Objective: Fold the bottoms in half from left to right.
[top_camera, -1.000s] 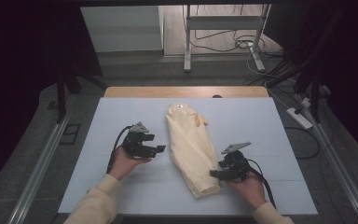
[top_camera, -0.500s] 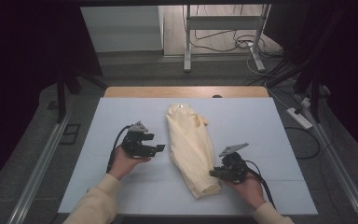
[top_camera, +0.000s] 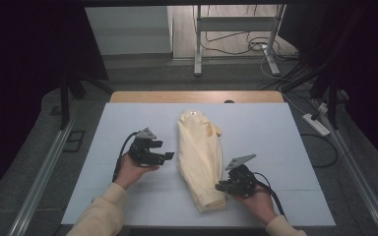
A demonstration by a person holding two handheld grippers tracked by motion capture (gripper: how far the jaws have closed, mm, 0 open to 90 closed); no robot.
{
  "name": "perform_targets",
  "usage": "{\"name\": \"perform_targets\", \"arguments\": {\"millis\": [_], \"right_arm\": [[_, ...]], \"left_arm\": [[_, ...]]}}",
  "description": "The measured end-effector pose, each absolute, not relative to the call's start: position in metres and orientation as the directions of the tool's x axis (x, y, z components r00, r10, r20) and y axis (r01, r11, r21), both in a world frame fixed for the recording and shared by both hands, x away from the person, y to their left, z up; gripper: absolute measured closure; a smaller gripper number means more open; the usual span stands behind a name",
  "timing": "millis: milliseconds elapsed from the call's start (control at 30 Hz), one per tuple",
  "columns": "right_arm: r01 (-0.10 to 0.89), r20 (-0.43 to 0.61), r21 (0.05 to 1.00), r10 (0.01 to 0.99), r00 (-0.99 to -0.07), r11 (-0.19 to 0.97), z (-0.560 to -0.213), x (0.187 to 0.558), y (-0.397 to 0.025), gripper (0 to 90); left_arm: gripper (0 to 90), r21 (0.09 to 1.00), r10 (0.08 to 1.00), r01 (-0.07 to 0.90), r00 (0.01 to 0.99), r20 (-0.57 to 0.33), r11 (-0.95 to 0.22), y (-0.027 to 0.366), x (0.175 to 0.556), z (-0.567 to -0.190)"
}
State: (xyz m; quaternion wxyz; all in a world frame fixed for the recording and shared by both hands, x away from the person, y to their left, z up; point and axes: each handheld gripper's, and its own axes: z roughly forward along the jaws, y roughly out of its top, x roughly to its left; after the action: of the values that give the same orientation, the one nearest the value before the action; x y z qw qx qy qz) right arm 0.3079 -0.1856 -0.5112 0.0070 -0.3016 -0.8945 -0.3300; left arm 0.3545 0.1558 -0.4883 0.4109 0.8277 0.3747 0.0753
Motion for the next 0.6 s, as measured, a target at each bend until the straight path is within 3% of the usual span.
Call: {"name": "perform_targets", "arguments": {"millis": [600], "right_arm": [[0.509,0.237,0.594,0.47,-0.851,0.623,-0.51,0.284,-0.173,84.9]], "left_arm": [[27.9,0.74,0.677,0.554,0.713,-0.186,-0.381,0.156,0.358,-0.487]]}}
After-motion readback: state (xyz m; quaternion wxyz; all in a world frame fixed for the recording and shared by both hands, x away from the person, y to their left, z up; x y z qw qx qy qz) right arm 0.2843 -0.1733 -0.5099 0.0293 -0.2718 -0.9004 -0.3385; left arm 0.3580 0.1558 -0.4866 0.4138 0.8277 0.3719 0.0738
